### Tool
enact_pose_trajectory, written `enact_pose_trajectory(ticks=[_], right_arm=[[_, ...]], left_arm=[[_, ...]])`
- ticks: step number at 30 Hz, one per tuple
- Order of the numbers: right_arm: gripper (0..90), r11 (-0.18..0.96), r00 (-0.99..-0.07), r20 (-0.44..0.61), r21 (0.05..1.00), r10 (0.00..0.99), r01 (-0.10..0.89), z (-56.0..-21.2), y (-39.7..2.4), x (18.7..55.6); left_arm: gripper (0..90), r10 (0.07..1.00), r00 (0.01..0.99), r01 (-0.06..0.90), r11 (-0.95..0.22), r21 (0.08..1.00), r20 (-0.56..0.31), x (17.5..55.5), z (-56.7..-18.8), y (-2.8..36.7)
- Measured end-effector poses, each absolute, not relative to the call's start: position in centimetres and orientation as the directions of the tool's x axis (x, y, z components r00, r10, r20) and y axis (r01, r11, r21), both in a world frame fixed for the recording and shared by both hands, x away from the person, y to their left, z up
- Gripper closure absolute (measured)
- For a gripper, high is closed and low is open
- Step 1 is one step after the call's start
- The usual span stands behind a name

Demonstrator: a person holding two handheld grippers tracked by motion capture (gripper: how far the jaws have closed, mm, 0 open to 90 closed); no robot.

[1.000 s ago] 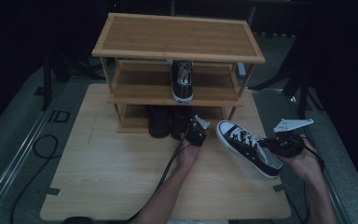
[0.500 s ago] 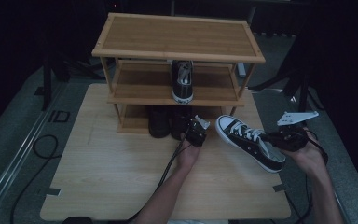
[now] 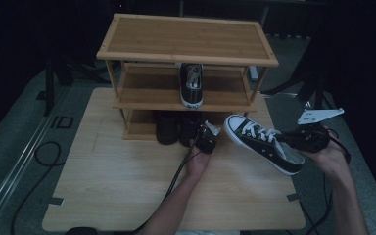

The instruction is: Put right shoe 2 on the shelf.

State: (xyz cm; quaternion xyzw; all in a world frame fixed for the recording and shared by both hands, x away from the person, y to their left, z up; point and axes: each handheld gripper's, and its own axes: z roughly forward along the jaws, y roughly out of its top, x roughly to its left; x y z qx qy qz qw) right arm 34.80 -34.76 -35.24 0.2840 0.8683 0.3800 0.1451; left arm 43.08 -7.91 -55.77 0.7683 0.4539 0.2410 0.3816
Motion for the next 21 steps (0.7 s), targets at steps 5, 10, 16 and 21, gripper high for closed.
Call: enact_pose_trajectory(ticks=[5, 10, 16, 21], right_arm=[[88.8, 0.538, -0.808, -0.025, 0.758, 0.589, 0.368, -34.2, -34.2, 35.1], [88.9, 0.525, -0.817, -0.016, 0.773, 0.576, 0.355, -33.1, -33.4, 35.6], [88.8, 0.505, -0.808, -0.016, 0.788, 0.589, 0.352, -31.9, -32.1, 36.3], [88.8, 0.479, -0.783, -0.014, 0.798, 0.622, 0.366, -31.3, -30.9, 37.3]], left_arm=[[88.2, 0.877, 0.479, 0.515, -0.315, 0.797, 0.037, 43.1, -55.7, -7.8], [88.4, 0.88, 0.473, 0.514, -0.308, 0.801, 0.035, 43.1, -55.7, -7.9], [88.4, 0.88, 0.474, 0.516, -0.309, 0.799, 0.035, 43.0, -55.7, -7.9], [88.4, 0.88, 0.473, 0.516, -0.309, 0.799, 0.036, 43.0, -55.7, -7.9]])
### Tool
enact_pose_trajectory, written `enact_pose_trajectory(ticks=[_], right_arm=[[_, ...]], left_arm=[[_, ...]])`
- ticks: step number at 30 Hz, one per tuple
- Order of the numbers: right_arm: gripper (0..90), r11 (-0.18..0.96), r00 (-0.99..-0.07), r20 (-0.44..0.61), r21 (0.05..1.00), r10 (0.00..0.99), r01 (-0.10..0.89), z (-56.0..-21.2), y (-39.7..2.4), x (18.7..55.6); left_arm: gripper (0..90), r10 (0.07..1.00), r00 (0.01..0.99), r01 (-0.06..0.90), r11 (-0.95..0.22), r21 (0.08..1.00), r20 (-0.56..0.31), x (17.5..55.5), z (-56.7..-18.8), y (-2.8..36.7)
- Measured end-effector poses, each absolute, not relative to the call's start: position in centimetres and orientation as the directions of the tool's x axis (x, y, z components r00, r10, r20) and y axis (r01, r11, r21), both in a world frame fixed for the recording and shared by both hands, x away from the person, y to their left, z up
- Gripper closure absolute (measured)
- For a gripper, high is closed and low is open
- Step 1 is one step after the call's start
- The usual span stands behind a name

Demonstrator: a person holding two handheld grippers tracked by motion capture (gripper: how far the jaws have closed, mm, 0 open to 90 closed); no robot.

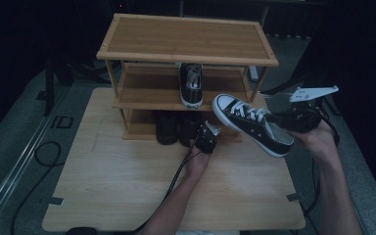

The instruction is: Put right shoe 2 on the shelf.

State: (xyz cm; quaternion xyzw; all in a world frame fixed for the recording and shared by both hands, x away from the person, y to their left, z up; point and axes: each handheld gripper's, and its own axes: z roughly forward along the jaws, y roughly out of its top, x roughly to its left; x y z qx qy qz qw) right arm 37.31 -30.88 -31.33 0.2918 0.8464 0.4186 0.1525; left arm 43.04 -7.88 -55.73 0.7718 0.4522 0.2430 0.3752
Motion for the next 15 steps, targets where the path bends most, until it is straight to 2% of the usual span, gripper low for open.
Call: enact_pose_trajectory(ticks=[6, 11, 15], right_arm=[[88.8, 0.452, -0.725, -0.023, 0.796, 0.688, 0.403, -31.6, -28.6, 38.9], [88.8, 0.391, -0.673, 0.009, 0.808, 0.739, 0.441, -31.7, -26.9, 40.2], [88.8, 0.387, -0.63, -0.018, 0.802, 0.777, 0.455, -31.7, -25.3, 40.9]], left_arm=[[88.4, 0.879, 0.475, 0.514, -0.308, 0.801, 0.034, 43.1, -55.8, -7.9], [88.4, 0.879, 0.477, 0.516, -0.309, 0.799, 0.032, 43.1, -55.7, -7.9], [88.4, 0.878, 0.477, 0.516, -0.308, 0.799, 0.031, 43.1, -55.7, -7.9]])
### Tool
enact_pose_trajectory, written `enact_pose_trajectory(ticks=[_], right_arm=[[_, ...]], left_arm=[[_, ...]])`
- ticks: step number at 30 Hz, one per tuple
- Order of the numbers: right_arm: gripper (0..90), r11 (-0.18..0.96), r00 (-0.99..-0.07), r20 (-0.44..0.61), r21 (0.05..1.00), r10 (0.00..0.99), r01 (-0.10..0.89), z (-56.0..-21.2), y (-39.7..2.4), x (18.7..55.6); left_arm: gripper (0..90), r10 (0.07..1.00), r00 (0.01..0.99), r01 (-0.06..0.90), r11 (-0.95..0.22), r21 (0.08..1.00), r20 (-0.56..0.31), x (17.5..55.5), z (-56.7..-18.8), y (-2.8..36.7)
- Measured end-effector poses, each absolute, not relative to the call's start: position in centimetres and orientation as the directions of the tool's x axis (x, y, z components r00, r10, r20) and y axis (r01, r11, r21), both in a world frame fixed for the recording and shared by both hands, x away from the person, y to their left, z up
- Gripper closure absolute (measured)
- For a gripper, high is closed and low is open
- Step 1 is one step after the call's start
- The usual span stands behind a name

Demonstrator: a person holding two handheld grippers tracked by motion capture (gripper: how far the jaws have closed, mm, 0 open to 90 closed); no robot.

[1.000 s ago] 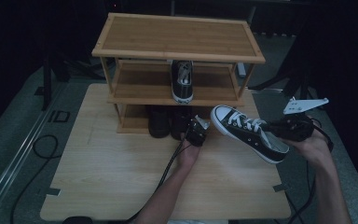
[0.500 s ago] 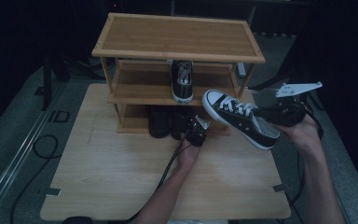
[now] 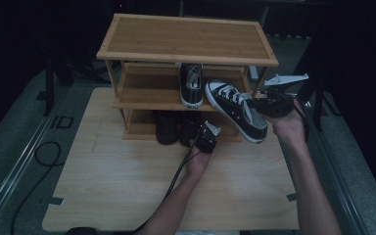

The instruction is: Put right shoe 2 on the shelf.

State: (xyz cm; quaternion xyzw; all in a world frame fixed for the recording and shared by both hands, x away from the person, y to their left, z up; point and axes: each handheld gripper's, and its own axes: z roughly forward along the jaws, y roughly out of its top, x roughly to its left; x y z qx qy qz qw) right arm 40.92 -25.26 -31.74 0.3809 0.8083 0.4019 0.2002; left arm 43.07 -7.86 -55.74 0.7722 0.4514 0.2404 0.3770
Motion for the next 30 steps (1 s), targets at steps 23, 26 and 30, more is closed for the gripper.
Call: enact_pose_trajectory(ticks=[23, 26, 30], right_arm=[[84.5, 0.254, -0.518, 0.055, 0.825, 0.853, 0.505, -32.6, -23.1, 43.9], [70.1, 0.236, -0.515, 0.072, 0.829, 0.854, 0.507, -32.6, -23.7, 44.1], [58.9, 0.221, -0.514, 0.075, 0.843, 0.854, 0.49, -32.2, -24.4, 43.8]], left_arm=[[88.4, 0.879, 0.475, 0.514, -0.31, 0.8, 0.036, 43.0, -55.8, -7.9], [88.4, 0.879, 0.475, 0.514, -0.31, 0.8, 0.035, 43.0, -55.7, -7.9], [88.4, 0.879, 0.475, 0.515, -0.309, 0.799, 0.034, 43.0, -55.7, -7.9]])
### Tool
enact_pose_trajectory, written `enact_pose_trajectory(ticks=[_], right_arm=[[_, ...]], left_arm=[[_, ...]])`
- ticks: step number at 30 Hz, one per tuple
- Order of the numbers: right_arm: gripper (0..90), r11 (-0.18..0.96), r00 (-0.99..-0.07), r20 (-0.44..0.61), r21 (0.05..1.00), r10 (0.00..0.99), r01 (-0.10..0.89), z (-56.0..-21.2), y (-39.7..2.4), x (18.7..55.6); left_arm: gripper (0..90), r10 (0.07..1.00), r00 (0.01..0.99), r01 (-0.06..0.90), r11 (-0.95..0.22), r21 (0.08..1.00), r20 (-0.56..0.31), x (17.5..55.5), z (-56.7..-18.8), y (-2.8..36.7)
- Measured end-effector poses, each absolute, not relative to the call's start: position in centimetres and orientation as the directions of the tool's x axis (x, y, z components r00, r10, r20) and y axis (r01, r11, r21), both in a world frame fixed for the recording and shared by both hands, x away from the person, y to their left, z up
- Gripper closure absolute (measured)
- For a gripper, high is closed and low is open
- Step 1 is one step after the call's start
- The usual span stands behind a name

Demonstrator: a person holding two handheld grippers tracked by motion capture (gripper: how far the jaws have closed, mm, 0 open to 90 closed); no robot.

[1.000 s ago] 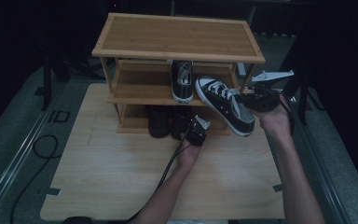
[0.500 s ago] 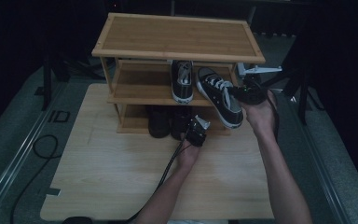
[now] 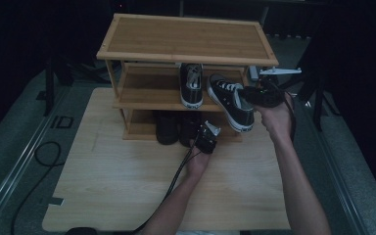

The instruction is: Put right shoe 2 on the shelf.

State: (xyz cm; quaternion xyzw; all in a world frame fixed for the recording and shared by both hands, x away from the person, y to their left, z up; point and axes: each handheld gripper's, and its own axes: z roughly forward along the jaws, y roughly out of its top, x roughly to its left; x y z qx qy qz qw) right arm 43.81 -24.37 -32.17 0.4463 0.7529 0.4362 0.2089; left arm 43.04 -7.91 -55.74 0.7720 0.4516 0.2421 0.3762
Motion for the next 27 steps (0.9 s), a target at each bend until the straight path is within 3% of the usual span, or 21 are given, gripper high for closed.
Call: enact_pose_trajectory(ticks=[5, 12, 27], right_arm=[[53.4, 0.213, -0.52, 0.061, 0.867, 0.852, 0.451, -31.4, -25.0, 42.9], [54.4, 0.245, -0.527, 0.01, 0.878, 0.85, 0.411, -30.7, -26.2, 41.0], [84.3, 0.301, -0.505, -0.071, 0.87, 0.86, 0.391, -32.7, -28.4, 36.8]], left_arm=[[88.4, 0.879, 0.475, 0.515, -0.309, 0.799, 0.034, 43.0, -55.7, -7.9], [88.4, 0.879, 0.475, 0.516, -0.308, 0.799, 0.032, 43.1, -55.7, -7.9], [88.5, 0.879, 0.476, 0.518, -0.307, 0.798, 0.03, 43.1, -55.7, -7.8]])
